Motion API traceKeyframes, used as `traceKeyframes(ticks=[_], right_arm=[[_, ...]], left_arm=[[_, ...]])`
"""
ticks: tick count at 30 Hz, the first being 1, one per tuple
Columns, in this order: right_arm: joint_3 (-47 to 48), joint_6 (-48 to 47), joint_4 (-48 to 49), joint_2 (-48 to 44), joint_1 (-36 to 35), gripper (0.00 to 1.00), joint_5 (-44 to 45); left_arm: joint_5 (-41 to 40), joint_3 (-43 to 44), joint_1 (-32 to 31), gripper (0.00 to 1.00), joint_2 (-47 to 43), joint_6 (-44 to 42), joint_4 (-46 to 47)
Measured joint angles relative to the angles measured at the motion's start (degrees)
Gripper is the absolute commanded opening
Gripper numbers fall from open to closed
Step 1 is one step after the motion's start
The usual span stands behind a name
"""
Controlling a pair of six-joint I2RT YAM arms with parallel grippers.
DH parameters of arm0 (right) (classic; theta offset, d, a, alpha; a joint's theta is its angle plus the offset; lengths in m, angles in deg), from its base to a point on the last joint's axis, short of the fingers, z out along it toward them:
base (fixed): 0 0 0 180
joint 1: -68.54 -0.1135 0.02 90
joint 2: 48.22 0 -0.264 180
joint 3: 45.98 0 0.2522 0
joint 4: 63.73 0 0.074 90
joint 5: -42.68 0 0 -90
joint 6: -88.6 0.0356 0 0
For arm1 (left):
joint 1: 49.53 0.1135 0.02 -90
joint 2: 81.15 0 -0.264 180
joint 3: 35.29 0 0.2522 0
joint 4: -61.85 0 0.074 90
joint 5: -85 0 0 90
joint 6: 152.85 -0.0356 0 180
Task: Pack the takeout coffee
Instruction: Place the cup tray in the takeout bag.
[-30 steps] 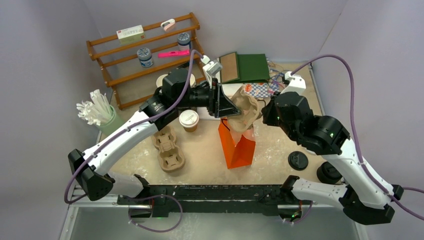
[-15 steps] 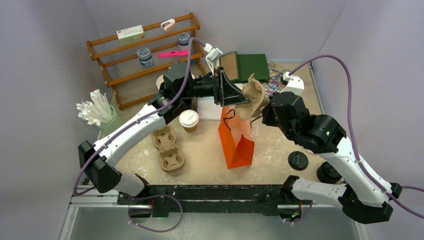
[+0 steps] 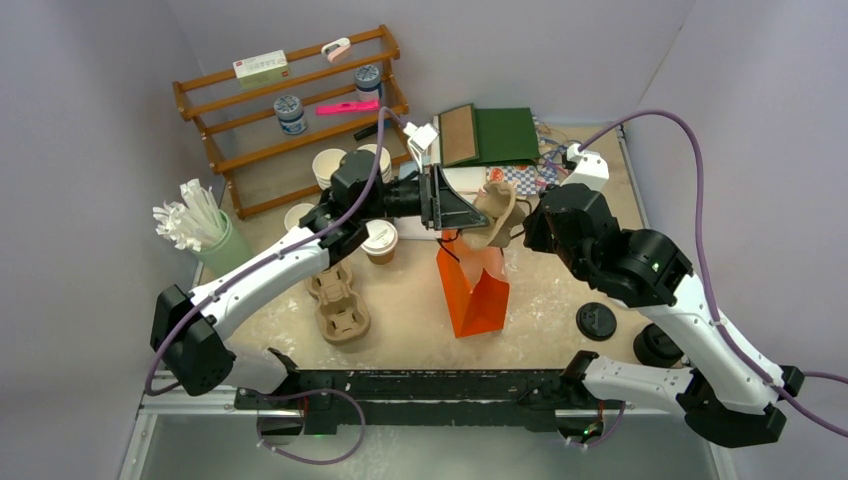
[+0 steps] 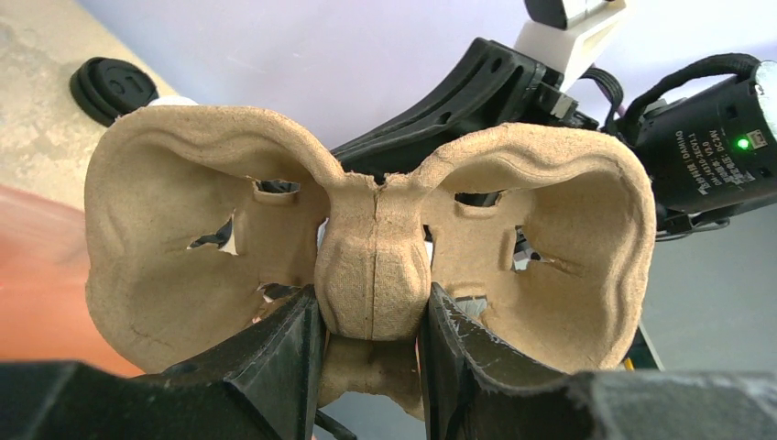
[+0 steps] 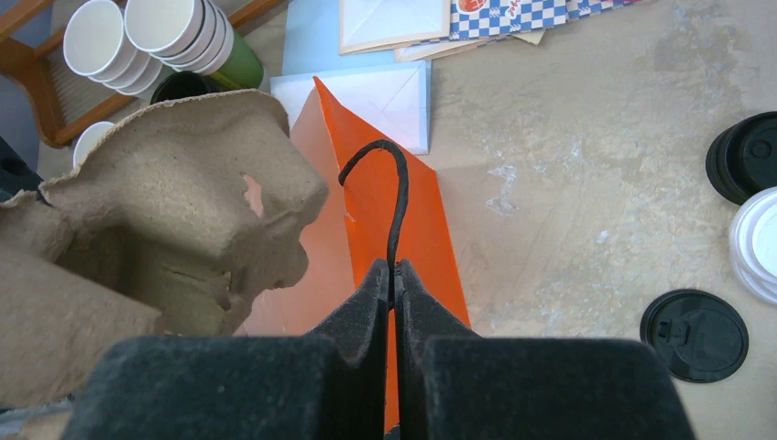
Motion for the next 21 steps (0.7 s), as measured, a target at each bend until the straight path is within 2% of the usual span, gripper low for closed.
traceKeyframes(ticks=[13,21], right_arm=[[0.0,0.02,-0.04,0.02,0.0,0.01,0.52],[0.02,0.02,-0.37,0.02,0.0,0.01,1.42]], left_arm=[[3.74,-2.84,7.23,0.4,-1.16,-2.27,-7.56],[10.08,2.23,8.52,0.39,2.56,-10.58,-17.11]])
